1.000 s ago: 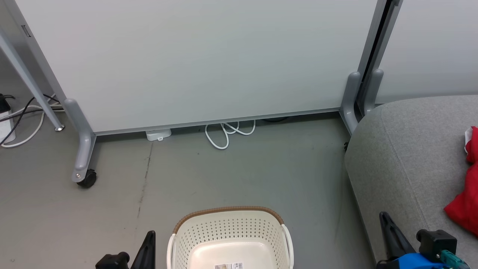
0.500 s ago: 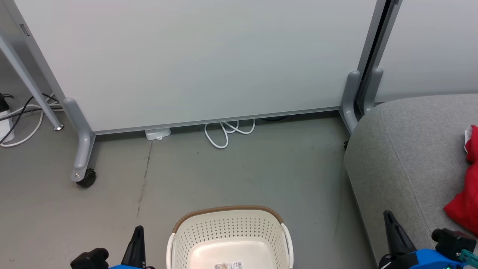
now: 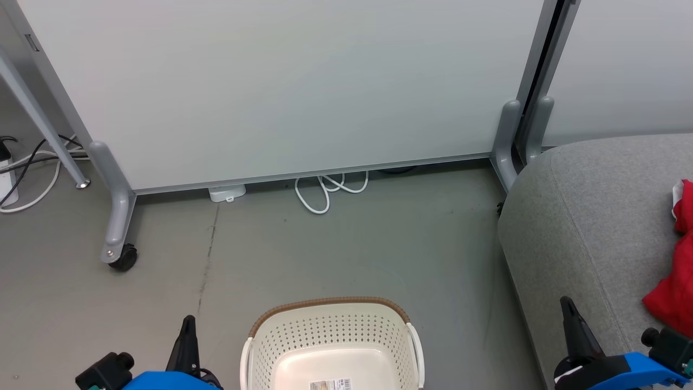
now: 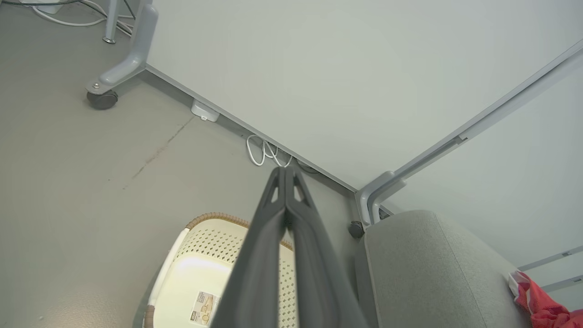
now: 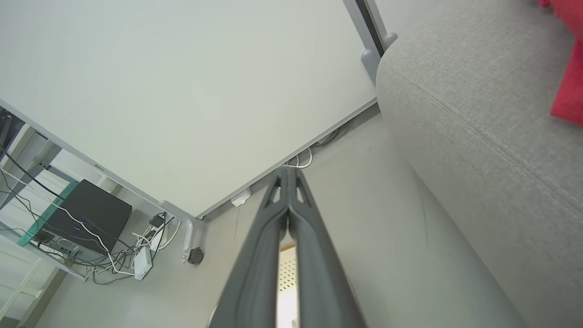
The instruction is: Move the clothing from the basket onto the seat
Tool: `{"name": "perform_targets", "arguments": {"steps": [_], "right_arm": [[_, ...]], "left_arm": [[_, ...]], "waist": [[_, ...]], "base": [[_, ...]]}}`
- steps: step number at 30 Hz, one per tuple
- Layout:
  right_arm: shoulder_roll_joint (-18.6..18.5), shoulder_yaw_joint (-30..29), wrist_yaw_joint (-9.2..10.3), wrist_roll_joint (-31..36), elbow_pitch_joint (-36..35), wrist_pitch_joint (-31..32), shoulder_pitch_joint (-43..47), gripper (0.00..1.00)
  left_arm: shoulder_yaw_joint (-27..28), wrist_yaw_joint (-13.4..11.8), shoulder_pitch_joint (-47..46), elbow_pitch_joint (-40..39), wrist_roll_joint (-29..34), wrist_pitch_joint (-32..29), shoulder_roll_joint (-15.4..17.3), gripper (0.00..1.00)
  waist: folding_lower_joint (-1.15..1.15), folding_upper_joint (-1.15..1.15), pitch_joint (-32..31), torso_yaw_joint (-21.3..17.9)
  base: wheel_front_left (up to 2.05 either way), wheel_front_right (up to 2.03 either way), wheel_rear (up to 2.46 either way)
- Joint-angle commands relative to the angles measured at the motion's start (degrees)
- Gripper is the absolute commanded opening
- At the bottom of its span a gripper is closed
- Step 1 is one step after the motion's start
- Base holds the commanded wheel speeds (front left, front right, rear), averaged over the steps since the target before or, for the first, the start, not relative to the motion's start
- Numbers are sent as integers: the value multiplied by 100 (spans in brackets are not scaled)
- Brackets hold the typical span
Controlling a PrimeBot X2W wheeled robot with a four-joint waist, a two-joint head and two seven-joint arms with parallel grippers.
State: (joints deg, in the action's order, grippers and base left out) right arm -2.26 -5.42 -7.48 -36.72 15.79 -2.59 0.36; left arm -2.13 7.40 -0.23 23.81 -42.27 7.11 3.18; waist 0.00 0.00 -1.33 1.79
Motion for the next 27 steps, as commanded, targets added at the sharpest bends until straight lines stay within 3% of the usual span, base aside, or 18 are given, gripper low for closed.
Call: {"name": "perform_targets", "arguments": {"steps": [1,27], "right_arm": [[-34,-15,-1,-185,-93,25,-184,0],[-53,-52,-2,-2162,-136,357,-378,0]], "left_arm": [[67,4,-194,-118,-162,-36,3,0],[367,8,-359,-445,-1937,-528,-8,0]], "waist": [[0,0,1,-2],[0,0,42,-50]], "base": [[0,0,0],[0,0,0]]}}
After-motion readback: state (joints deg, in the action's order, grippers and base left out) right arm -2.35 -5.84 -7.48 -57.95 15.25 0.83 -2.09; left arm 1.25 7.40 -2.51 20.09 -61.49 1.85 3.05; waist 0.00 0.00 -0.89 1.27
